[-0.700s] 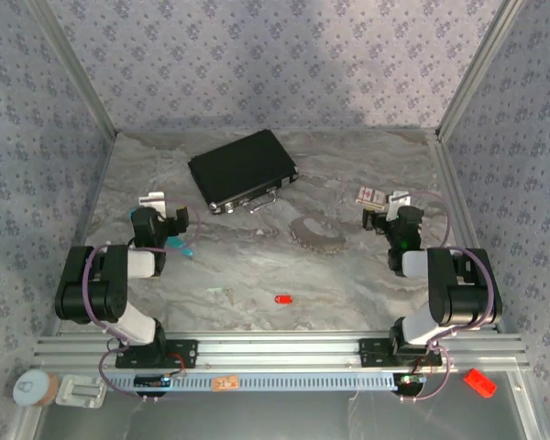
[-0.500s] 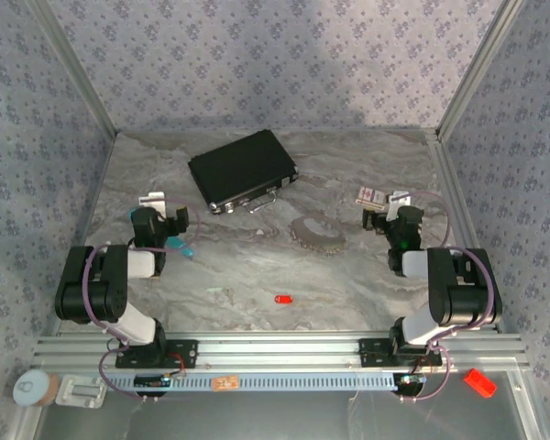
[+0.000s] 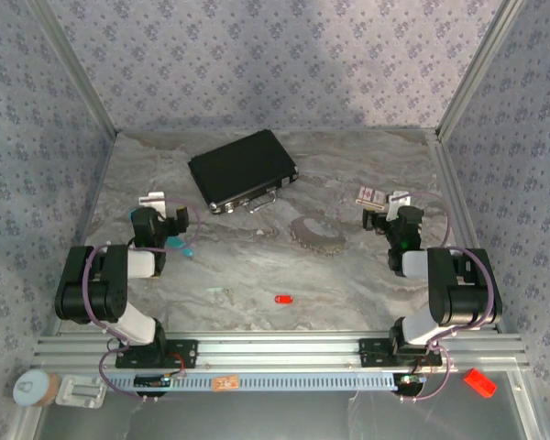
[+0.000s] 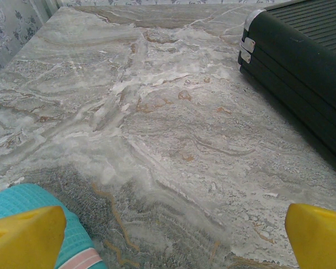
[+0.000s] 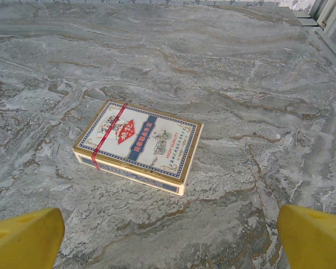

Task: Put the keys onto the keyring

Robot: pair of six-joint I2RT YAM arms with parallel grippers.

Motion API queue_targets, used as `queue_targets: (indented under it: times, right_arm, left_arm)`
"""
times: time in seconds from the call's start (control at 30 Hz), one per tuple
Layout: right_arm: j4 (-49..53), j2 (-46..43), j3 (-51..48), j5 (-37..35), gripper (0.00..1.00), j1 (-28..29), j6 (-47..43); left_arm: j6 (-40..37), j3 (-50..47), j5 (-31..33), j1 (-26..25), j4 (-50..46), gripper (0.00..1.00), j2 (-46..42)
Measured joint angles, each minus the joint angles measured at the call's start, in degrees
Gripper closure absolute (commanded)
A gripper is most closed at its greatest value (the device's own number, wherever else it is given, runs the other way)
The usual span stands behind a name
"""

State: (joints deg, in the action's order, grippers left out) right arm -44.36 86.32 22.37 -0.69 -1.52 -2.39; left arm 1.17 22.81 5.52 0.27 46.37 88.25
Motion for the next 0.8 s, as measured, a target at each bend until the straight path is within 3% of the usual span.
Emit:
queue_targets:
  times: [0.27, 0.37, 0.47, 0.6, 0.8]
  right_arm:
    - [3.54, -1.77, 0.55, -0.5, 0.01, 0.17, -0.02]
    - [8.7, -7.17, 1.05, -1.73, 0.02, 1.07, -0.02]
    - [14.82, -14.97, 1.77, -2.86, 0.1, 3.1, 0.28]
    - [29.9, -23.3, 7.58, -3.52, 0.13, 7.04, 5.16]
    - [51.95, -25.29, 17.25, -5.79, 0.25, 13.05, 18.53]
  left_arm:
    - [-0.04, 0.0, -0.7, 0.0, -0.83, 0.0, -0.7]
    - [-0.04, 0.07, -1.25, 0.0, -5.33, 0.0, -5.33]
    - [0.09, 1.4, -1.27, 0.0, -10.25, 0.0, -11.02]
    - [1.99, 3.74, -1.97, -0.02, -15.26, 0.0, -17.53]
    - [8.9, 5.35, -4.57, -0.9, -23.54, 0.0, -21.42]
